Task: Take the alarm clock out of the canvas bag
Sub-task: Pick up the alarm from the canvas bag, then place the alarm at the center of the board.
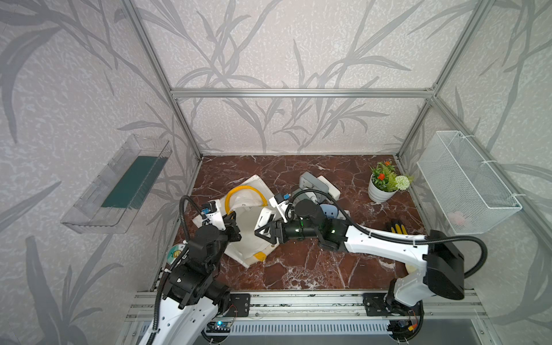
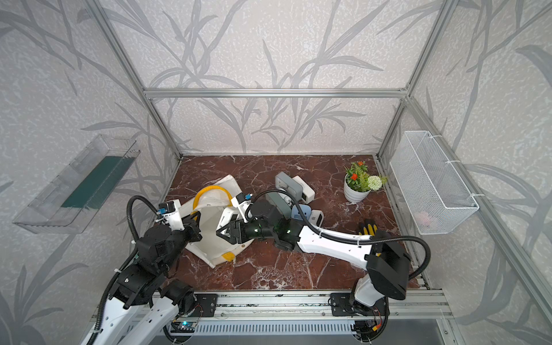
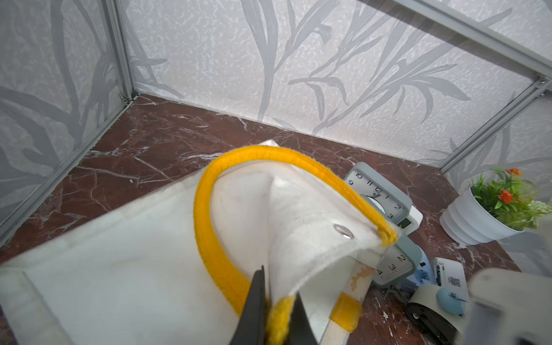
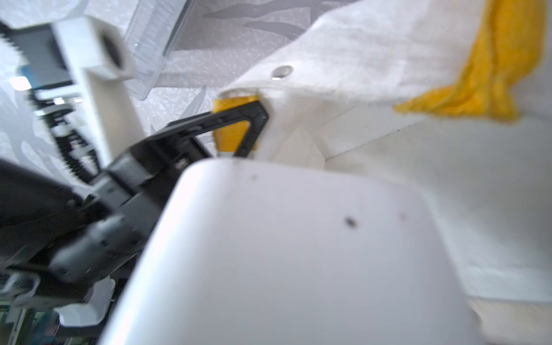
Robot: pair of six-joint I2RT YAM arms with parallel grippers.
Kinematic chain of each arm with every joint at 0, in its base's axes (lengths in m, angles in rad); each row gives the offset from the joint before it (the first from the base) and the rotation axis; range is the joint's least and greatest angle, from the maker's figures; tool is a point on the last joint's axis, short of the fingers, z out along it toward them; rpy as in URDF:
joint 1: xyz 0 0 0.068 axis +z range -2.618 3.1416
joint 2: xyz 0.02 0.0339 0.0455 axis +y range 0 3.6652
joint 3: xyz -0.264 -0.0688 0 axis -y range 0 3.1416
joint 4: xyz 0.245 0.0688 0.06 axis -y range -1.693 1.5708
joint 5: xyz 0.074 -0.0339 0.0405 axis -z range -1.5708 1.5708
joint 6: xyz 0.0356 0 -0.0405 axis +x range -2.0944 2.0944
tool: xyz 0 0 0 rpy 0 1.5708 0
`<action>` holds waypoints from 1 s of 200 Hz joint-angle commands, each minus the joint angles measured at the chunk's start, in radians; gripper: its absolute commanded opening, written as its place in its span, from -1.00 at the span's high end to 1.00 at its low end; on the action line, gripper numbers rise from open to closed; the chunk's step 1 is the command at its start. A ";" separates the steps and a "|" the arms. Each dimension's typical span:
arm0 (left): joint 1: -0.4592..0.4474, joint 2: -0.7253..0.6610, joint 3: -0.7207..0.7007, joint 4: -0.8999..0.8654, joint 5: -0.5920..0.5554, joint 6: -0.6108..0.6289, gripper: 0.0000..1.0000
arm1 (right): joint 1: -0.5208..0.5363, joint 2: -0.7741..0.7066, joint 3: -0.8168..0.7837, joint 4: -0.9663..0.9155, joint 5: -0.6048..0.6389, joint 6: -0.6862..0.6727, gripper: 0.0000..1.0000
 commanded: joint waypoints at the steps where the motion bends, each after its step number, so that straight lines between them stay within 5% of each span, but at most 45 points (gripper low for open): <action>1: 0.003 0.001 0.035 -0.019 -0.040 0.021 1.00 | 0.002 -0.145 0.009 -0.194 0.008 -0.195 0.50; 24: 0.003 -0.016 0.034 -0.021 -0.049 0.030 1.00 | -0.016 -0.281 -0.020 -0.412 0.135 -0.303 0.49; 52: 0.004 -0.021 0.036 -0.033 -0.054 0.034 1.00 | -0.116 -0.341 -0.071 -0.560 0.121 -0.350 0.46; 87: 0.003 -0.025 0.036 -0.020 -0.047 0.027 1.00 | -0.142 -0.203 -0.092 -0.741 0.148 -0.476 0.45; 166: 0.002 -0.029 0.035 -0.029 -0.040 0.033 1.00 | -0.158 0.118 -0.016 -0.823 0.147 -0.542 0.49; 200: 0.003 -0.034 0.029 -0.029 -0.039 0.033 1.00 | -0.171 0.183 0.013 -0.838 0.150 -0.555 0.24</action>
